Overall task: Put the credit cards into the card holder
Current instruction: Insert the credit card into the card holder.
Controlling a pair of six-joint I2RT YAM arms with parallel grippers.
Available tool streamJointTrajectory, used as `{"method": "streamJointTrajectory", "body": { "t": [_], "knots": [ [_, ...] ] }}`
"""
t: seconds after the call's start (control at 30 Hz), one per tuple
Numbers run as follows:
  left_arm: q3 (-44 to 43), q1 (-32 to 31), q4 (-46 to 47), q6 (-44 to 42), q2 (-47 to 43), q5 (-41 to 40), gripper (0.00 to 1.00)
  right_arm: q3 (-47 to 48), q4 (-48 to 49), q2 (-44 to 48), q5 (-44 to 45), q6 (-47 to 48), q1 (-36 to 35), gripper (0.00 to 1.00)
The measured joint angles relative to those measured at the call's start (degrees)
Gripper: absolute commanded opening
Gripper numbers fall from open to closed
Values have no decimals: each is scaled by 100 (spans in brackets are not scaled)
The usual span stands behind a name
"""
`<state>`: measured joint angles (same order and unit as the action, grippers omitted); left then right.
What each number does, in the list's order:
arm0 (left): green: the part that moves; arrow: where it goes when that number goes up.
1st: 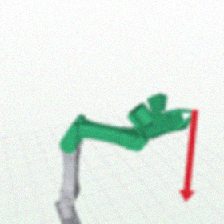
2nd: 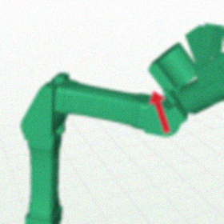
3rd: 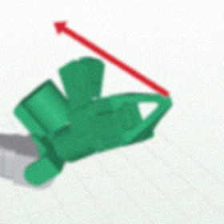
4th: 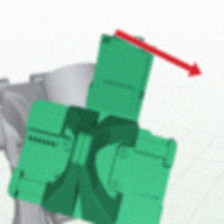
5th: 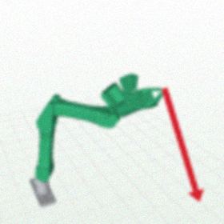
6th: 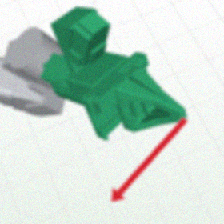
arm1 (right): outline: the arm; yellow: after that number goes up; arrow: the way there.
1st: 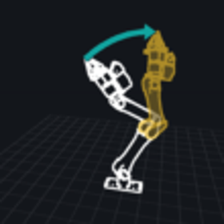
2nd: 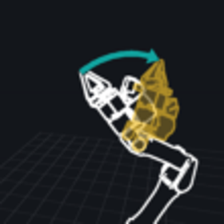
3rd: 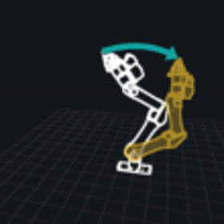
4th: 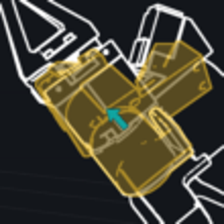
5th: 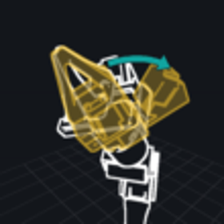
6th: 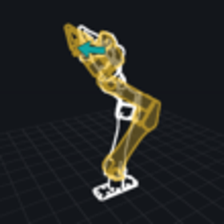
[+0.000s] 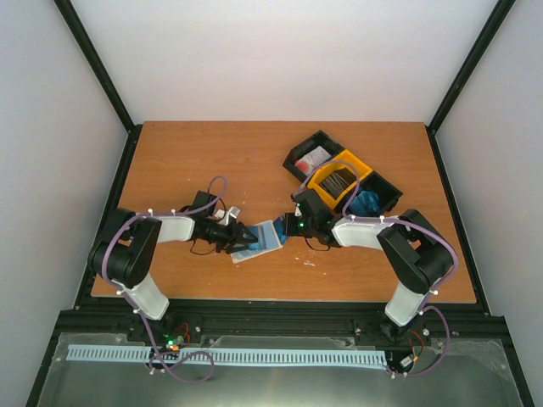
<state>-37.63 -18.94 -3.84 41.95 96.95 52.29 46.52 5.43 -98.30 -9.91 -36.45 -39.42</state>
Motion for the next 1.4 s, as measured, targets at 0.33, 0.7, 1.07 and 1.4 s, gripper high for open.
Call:
{"method": "streamJointTrajectory", "body": {
  "t": [0.33, 0.7, 1.07, 1.4],
  "knots": [
    [-236, -52, -1078, 50, -378, -597, 52, -57, 120, 0, -66, 0, 0, 3],
    [-723, -188, -1246, -9, 92, -732, 21, -61, 149, 0, -107, 0, 2, 3],
    [-1119, -378, -1309, -114, 435, -758, 17, -55, 177, -44, -131, 0, 2, 3],
    [-1213, -433, -1375, -201, 579, -778, 25, -31, 149, -46, -142, 7, 2, 3]
  ]
}}
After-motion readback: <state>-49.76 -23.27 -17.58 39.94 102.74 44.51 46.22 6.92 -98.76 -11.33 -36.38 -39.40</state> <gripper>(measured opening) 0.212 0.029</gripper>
